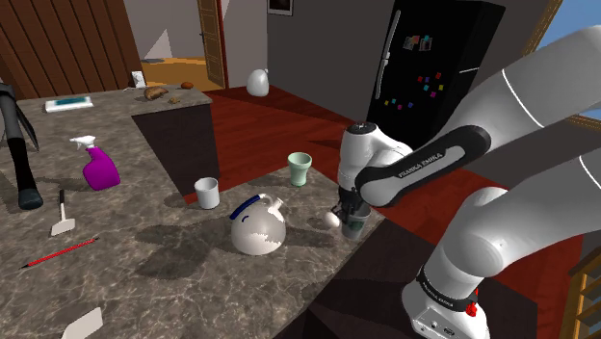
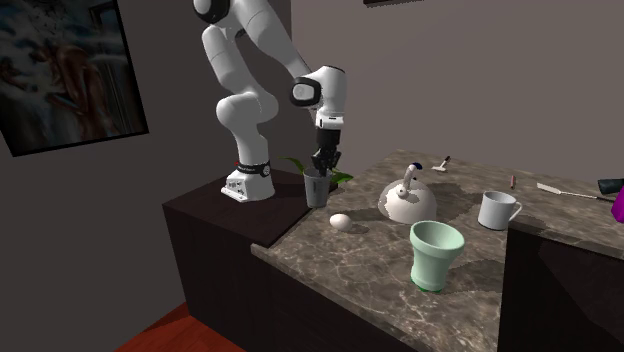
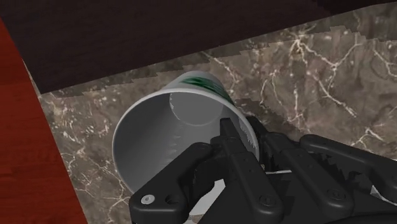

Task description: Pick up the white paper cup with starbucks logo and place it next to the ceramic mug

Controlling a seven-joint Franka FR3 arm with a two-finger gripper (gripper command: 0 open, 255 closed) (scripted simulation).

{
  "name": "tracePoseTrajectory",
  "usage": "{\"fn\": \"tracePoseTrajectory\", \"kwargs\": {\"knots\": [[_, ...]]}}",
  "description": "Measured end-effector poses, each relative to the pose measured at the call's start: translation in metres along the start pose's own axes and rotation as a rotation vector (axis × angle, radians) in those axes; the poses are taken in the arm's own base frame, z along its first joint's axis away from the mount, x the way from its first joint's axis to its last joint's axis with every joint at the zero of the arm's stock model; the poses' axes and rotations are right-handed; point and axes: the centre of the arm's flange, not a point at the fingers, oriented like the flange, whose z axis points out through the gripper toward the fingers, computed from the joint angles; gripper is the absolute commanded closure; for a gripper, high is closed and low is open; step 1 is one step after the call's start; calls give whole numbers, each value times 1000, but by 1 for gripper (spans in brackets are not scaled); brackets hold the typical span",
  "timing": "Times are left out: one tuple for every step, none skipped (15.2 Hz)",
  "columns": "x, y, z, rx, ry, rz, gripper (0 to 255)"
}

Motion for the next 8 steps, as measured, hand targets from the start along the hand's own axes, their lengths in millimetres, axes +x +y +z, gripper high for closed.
{"fn": "tracePoseTrajectory", "kwargs": {"knots": [[0, -1, -5, 0, 0, 0, 255], [1, 0, -10, 0, 0, 0, 255], [0, 2, -16, 0, 0, 0, 255], [-1, 1, -20, 0, 0, 0, 255], [1, 2, -26, 0, 0, 0, 255], [0, 3, -30, 0, 0, 0, 255], [1, 4, -35, 0, 0, 0, 255], [2, 4, -41, 0, 0, 0, 255]]}}
